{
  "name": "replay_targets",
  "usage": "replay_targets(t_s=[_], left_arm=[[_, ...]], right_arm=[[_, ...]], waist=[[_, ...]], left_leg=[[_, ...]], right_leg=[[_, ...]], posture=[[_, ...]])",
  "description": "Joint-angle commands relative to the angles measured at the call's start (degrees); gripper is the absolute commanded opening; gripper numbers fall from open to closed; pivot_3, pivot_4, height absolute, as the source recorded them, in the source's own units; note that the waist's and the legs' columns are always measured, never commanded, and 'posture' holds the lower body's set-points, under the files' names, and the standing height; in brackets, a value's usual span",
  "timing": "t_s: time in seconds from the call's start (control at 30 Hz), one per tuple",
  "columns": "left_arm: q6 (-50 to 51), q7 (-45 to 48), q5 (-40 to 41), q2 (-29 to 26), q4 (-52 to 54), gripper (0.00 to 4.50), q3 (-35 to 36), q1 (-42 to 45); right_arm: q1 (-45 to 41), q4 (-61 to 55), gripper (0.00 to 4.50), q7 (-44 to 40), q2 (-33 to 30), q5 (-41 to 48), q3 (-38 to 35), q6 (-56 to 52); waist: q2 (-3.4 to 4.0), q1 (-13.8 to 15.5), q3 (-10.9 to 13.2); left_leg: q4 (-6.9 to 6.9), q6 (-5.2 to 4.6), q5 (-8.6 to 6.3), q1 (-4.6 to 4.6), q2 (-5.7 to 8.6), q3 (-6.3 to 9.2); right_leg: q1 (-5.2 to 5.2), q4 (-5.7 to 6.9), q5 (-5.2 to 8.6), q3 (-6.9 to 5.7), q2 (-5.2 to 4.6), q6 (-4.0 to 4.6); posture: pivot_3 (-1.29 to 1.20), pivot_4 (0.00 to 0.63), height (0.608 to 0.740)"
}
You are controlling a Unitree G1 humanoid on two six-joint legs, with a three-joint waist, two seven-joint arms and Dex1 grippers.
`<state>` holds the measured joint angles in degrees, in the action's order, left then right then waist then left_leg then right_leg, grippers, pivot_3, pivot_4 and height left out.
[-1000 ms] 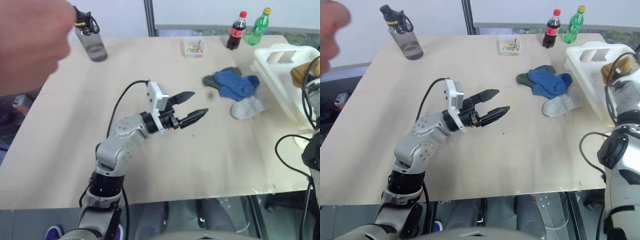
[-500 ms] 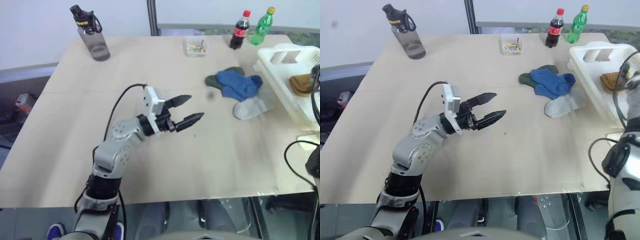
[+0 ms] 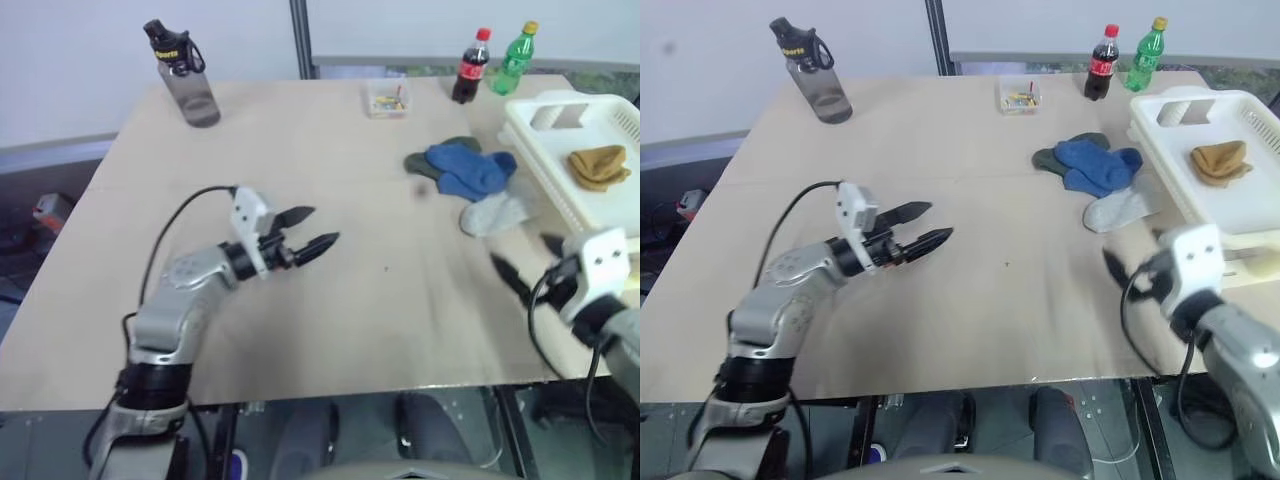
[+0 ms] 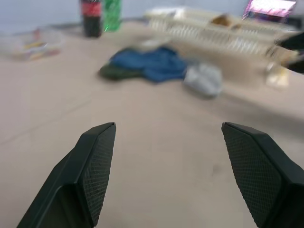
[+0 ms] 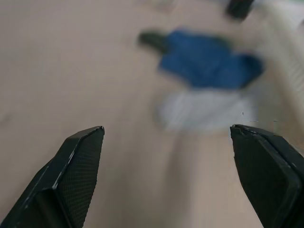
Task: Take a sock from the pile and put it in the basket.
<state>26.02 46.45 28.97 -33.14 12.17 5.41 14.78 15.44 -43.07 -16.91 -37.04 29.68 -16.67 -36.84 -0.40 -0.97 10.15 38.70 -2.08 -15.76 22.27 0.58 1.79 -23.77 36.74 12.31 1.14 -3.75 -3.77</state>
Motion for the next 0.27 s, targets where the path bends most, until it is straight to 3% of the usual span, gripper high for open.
replay_targets(t_s=[0.03, 0.27], left_arm=[[0.56, 2.98, 2.9, -4.33, 4.42, 3.82, 5.71, -4.12], [3.1, 5.87, 5.73, -10.08, 7.34, 3.82, 10.76, -11.21]], right_arm=[[4.86, -4.17, 4.42, -3.97, -0.3, -1.41, -0.11, 3.26], [8.37, -4.69, 4.42, -6.89, 0.6, -1.19, -1.39, 4.17]], waist=[[-0.01, 0.13, 0.01], [-0.12, 0.37, -0.03]], left_leg=[[0.0, 0.0, 0.0, -0.04, -0.06, -0.03], [0.07, 0.01, -0.01, -0.19, -0.11, -0.07]], right_leg=[[0.04, -0.01, 0.01, 0.01, 0.01, 0.0], [0.19, -0.01, 0.2, 0.03, 0.0, 0.12]], posture=[[0.0, 0.15, 0.74], [0.0, 0.15, 0.74]])
